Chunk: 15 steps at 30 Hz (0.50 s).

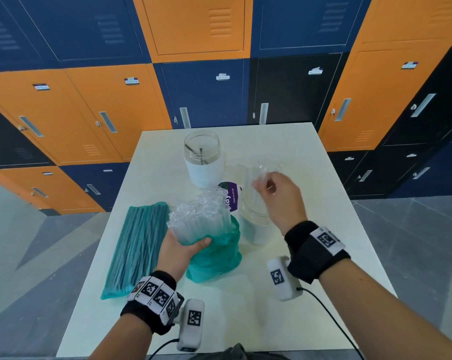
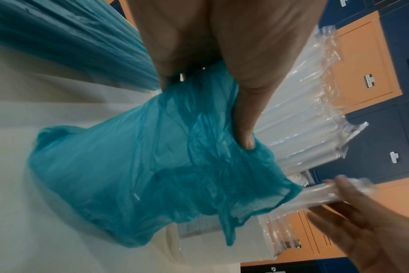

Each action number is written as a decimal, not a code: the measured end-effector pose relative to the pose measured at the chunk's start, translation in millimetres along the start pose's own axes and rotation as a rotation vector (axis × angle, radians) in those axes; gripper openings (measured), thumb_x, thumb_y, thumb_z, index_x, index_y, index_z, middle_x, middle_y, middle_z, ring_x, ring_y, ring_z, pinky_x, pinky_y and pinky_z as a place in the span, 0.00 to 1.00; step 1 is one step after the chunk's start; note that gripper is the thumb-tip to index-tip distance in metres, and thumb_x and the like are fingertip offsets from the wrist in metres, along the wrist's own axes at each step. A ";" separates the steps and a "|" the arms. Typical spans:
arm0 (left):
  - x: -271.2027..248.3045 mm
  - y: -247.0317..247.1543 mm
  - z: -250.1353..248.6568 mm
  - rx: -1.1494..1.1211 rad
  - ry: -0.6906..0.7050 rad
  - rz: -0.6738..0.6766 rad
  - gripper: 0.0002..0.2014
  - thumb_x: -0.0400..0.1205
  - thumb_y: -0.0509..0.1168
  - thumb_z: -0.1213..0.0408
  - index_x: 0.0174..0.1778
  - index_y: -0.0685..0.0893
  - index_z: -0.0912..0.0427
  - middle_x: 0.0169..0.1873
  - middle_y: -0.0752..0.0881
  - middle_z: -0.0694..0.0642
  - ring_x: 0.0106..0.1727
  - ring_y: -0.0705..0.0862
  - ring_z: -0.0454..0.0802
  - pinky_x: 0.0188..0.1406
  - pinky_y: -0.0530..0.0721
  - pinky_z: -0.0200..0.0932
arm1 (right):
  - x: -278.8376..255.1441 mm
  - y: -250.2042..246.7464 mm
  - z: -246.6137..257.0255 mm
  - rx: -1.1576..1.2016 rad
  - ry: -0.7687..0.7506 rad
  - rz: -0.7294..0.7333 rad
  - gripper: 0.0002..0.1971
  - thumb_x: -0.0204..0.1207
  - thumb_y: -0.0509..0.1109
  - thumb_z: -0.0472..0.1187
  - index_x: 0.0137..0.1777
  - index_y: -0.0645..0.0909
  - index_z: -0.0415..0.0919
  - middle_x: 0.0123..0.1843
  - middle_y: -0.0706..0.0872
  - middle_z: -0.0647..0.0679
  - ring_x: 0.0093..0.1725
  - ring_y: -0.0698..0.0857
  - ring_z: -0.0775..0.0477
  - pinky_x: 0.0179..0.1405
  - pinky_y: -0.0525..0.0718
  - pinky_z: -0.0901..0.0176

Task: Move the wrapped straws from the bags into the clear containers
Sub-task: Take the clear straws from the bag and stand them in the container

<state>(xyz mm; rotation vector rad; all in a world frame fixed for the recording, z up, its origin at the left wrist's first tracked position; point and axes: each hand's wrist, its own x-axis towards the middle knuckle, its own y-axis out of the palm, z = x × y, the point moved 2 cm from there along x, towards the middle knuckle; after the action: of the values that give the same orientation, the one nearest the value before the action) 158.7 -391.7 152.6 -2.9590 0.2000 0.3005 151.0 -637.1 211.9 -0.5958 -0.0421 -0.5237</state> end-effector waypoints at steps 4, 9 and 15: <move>0.7 0.1 1.4 -0.002 -0.009 -0.002 0.36 0.66 0.82 0.72 0.68 0.75 0.55 0.56 0.86 0.49 0.55 0.84 0.39 0.59 0.82 0.46 | -10.3 16.3 -13.8 -0.101 0.049 0.088 0.10 0.79 0.71 0.47 0.47 0.83 0.38 0.44 0.83 0.50 0.45 0.81 0.49 0.50 0.79 0.57; 0.7 -1.2 4.3 0.013 -0.010 -0.004 0.37 0.65 0.83 0.71 0.70 0.75 0.56 0.58 0.86 0.51 0.58 0.85 0.45 0.61 0.83 0.48 | -5.9 19.4 -9.6 -0.008 0.108 0.085 0.13 0.78 0.72 0.38 0.62 0.79 0.42 0.51 0.84 0.49 0.41 0.81 0.50 0.47 0.76 0.63; -0.7 -2.2 2.9 0.014 -0.002 -0.016 0.35 0.66 0.82 0.71 0.67 0.75 0.53 0.55 0.86 0.48 0.55 0.84 0.43 0.60 0.82 0.48 | -12.8 19.6 -11.9 0.012 0.069 0.035 0.18 0.77 0.72 0.34 0.66 0.79 0.41 0.58 0.78 0.47 0.40 0.81 0.51 0.50 0.77 0.65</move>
<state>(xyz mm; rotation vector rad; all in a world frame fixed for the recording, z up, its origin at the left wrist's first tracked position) 157.8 -389.0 150.2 -2.9446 0.1771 0.2993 147.9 -623.9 189.3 -0.5650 0.0303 -0.5098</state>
